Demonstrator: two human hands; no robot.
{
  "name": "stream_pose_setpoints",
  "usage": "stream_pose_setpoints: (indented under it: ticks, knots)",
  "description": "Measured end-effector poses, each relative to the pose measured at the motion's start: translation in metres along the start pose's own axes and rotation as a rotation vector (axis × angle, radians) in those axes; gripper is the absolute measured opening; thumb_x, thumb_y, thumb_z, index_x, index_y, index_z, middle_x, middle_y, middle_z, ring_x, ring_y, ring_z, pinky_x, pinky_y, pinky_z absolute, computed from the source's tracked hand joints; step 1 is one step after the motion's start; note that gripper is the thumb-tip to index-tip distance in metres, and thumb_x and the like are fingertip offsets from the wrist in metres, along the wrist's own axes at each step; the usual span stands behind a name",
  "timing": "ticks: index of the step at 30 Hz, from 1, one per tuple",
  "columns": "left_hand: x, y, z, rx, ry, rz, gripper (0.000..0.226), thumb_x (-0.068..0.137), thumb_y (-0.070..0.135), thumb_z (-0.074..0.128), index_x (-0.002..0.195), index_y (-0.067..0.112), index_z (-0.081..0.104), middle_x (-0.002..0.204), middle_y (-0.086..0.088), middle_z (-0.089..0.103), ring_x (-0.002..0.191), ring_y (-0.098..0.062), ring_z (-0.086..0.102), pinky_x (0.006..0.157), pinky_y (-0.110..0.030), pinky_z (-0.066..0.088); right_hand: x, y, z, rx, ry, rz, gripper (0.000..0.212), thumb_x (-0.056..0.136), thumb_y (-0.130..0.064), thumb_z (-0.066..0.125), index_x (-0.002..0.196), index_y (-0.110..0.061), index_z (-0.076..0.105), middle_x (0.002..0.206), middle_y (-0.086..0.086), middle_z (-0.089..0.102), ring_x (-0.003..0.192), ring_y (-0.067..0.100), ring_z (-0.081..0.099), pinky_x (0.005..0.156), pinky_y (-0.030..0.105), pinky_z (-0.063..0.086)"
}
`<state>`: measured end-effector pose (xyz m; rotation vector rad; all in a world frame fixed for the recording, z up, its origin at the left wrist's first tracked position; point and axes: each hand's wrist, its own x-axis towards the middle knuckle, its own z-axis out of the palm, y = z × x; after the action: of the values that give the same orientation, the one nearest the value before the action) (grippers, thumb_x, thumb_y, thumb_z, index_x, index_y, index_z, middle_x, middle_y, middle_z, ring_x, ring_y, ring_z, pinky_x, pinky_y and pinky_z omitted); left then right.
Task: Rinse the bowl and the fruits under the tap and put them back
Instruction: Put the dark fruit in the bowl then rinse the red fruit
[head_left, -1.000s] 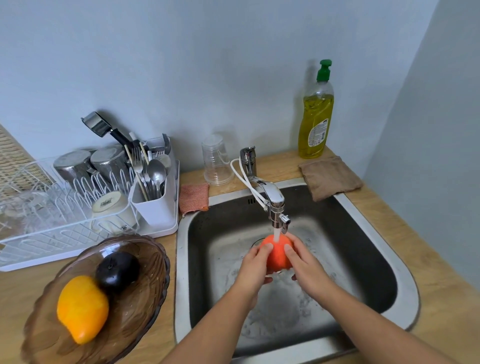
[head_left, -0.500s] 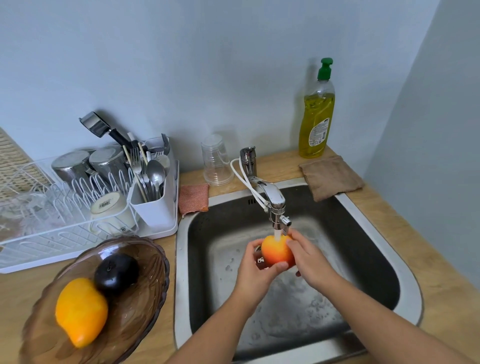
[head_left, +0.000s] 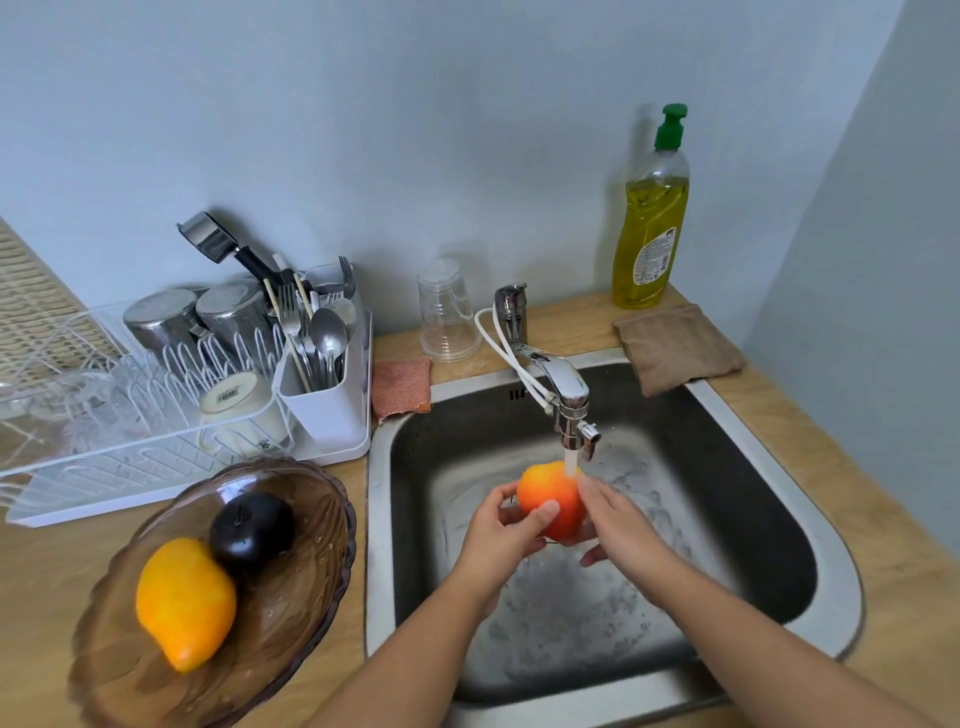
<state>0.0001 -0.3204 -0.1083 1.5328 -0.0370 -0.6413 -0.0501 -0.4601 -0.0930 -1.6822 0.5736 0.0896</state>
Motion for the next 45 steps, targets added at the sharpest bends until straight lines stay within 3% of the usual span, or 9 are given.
stream_pose_setpoints:
  ticks: [3,6,11,15,19,26,36,41,45]
  knots:
    - [-0.002,-0.004,-0.007,0.147,0.032,-0.083,0.041,0.082,0.044,0.070,0.116,0.026,0.055,0.113,-0.007,0.063,0.097,-0.020,0.066,0.083,-0.032,0.056,-0.004,0.007,0.003,-0.011,0.017,-0.005,0.022,0.098,-0.031,0.042,0.119,-0.028,0.050,0.109,0.005,0.060,0.087,0.018,0.066,0.061,0.030,0.057]
    - [-0.008,-0.007,-0.012,0.221,0.099,-0.158,0.033,0.088,0.055,0.055,0.109,0.029,0.055,0.098,-0.007,0.068,0.071,-0.019,0.067,0.074,-0.033,0.055,-0.007,0.012,0.011,-0.029,-0.033,0.024,0.024,0.095,-0.020,0.049,0.119,-0.020,0.053,0.097,0.005,0.062,0.084,0.024,0.068,0.066,0.034,0.056]
    - [-0.019,-0.004,-0.028,0.361,0.152,-0.115,0.043,0.094,0.057,0.039,0.111,0.021,0.055,0.075,-0.008,0.061,0.055,-0.016,0.057,0.053,-0.025,0.048,-0.016,0.010,0.028,-0.044,-0.122,0.053,0.024,0.094,-0.022,0.052,0.119,-0.021,0.052,0.101,0.009,0.063,0.084,0.027,0.069,0.065,0.031,0.056]
    - [-0.026,0.001,-0.038,0.411,0.185,-0.092,0.053,0.095,0.061,0.031,0.117,0.020,0.055,0.077,-0.007,0.060,0.060,-0.016,0.057,0.051,-0.024,0.047,-0.016,0.004,0.037,-0.048,-0.129,0.013,0.022,0.092,-0.024,0.054,0.113,-0.033,0.054,0.097,0.005,0.065,0.085,0.024,0.070,0.072,0.037,0.057]
    - [-0.035,0.004,-0.041,0.394,0.165,-0.053,0.045,0.097,0.057,0.030,0.126,0.029,0.047,0.109,-0.008,0.061,0.076,-0.020,0.065,0.070,-0.032,0.055,-0.016,-0.003,0.041,-0.069,-0.115,-0.051,0.034,0.089,-0.017,0.056,0.118,-0.032,0.055,0.105,0.003,0.062,0.091,0.019,0.067,0.069,0.034,0.054]
    - [-0.050,0.004,-0.045,0.299,0.104,-0.022,0.034,0.098,0.046,0.041,0.131,0.040,0.034,0.125,-0.004,0.050,0.101,-0.024,0.063,0.083,-0.032,0.053,-0.023,-0.004,0.049,-0.077,-0.104,-0.123,0.042,0.088,-0.015,0.059,0.123,-0.038,0.052,0.118,-0.001,0.054,0.103,0.018,0.059,0.061,0.026,0.050]
    - [-0.059,-0.002,-0.043,0.254,0.126,-0.009,0.037,0.095,0.043,0.049,0.130,0.042,0.036,0.133,-0.002,0.045,0.113,-0.026,0.057,0.091,-0.033,0.053,-0.032,0.002,0.049,-0.108,-0.090,-0.174,0.046,0.089,-0.010,0.058,0.126,-0.037,0.050,0.121,0.001,0.053,0.103,0.015,0.057,0.064,0.026,0.053]
    - [-0.062,-0.001,-0.038,0.255,0.153,-0.002,0.037,0.095,0.041,0.051,0.130,0.039,0.039,0.131,-0.003,0.049,0.111,-0.026,0.059,0.080,-0.026,0.051,-0.034,0.003,0.046,-0.109,-0.068,-0.186,0.046,0.089,-0.010,0.059,0.128,-0.034,0.051,0.121,0.002,0.054,0.103,0.015,0.057,0.064,0.028,0.056]
    - [-0.062,0.001,-0.036,0.247,0.166,0.021,0.037,0.095,0.040,0.052,0.131,0.037,0.041,0.126,-0.001,0.050,0.113,-0.022,0.055,0.095,-0.035,0.048,-0.037,0.002,0.043,-0.121,-0.064,-0.193,0.047,0.090,-0.012,0.058,0.130,-0.033,0.049,0.121,-0.001,0.054,0.101,0.015,0.058,0.066,0.028,0.056]
